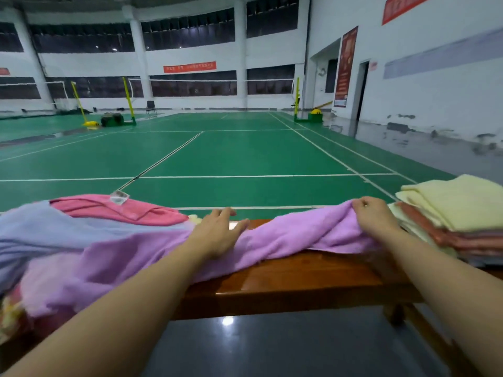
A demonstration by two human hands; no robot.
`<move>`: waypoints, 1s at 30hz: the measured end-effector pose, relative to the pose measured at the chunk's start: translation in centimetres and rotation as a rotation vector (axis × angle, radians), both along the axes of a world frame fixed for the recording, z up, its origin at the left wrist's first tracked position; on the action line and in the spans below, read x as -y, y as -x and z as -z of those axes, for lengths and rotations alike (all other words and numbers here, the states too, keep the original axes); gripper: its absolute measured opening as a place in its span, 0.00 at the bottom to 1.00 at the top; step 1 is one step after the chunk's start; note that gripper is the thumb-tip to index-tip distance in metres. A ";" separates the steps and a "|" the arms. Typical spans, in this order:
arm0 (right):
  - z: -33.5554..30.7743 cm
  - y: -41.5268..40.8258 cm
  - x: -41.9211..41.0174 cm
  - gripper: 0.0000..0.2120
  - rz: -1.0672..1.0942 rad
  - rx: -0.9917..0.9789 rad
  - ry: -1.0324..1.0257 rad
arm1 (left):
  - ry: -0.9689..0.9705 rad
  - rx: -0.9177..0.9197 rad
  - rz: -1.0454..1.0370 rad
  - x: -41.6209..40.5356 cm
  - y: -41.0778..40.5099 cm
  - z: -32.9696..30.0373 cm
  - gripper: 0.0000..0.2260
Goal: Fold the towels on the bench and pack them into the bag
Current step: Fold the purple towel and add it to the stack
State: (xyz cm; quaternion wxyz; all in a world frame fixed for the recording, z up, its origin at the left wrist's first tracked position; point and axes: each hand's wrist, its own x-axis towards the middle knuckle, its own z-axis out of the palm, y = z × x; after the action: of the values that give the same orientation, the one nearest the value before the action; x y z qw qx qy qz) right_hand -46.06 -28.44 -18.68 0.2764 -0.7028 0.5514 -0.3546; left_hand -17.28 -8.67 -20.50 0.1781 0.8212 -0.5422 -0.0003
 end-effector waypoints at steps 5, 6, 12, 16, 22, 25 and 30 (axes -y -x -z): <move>0.4 3.0 0.2 0.21 0.128 -0.519 0.201 | -0.100 -0.001 0.014 2.1 2.1 2.0 0.24; 0.3 2.2 -0.2 0.21 0.082 -0.466 0.238 | -0.090 -0.003 0.023 2.3 2.3 2.1 0.22; 1.2 -5.7 -3.0 0.16 -0.374 -0.335 0.165 | -0.011 -0.013 0.053 1.2 2.3 2.0 0.16; 2.8 -9.8 -3.1 0.28 -0.354 -0.426 0.006 | -0.001 -0.021 0.053 0.4 1.8 1.7 0.20; 3.7 -10.8 -2.8 0.19 -0.288 -0.435 0.050 | -0.004 -0.074 0.101 0.0 1.4 1.8 0.16; 2.7 -9.9 -2.9 0.20 -0.382 -0.176 0.075 | 0.038 -0.096 0.145 0.1 1.3 1.8 0.14; -1.1 -7.8 -3.3 0.13 -0.518 0.203 -0.068 | 0.126 -0.175 0.224 -0.1 1.9 1.1 0.10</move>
State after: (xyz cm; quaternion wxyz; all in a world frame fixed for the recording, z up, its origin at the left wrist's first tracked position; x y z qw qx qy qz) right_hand -38.30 -25.11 -17.54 0.4351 -0.7715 0.3343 -0.3220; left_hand -19.16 -8.55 -21.56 0.2746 0.7395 -0.6119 -0.0579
